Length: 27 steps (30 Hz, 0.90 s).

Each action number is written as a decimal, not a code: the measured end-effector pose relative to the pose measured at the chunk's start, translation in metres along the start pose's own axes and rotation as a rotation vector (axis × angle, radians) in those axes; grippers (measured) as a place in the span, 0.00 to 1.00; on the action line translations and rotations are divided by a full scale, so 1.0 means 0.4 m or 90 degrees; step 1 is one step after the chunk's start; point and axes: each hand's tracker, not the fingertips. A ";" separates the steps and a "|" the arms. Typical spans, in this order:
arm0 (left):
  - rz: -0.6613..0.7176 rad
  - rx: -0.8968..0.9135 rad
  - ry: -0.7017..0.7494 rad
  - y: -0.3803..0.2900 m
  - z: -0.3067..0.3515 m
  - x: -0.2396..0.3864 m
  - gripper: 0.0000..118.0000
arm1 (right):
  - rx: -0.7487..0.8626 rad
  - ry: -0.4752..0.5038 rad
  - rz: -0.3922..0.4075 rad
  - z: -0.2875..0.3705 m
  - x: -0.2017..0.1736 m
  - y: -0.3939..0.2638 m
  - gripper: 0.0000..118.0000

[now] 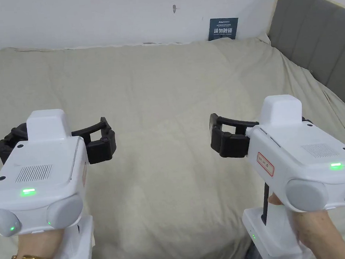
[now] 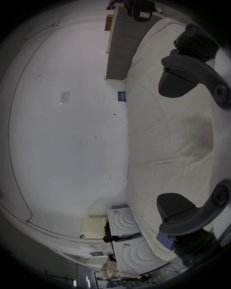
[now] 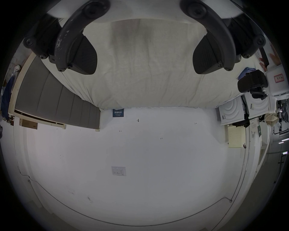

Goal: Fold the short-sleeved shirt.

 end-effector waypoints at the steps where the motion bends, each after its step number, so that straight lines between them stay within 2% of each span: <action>1: 0.002 0.000 -0.001 0.001 0.000 0.000 1.00 | 0.000 0.002 -0.001 0.000 0.001 -0.001 1.00; 27: -0.013 -0.001 0.020 -0.007 -0.001 -0.002 1.00 | 0.010 0.001 -0.003 0.005 0.000 -0.004 1.00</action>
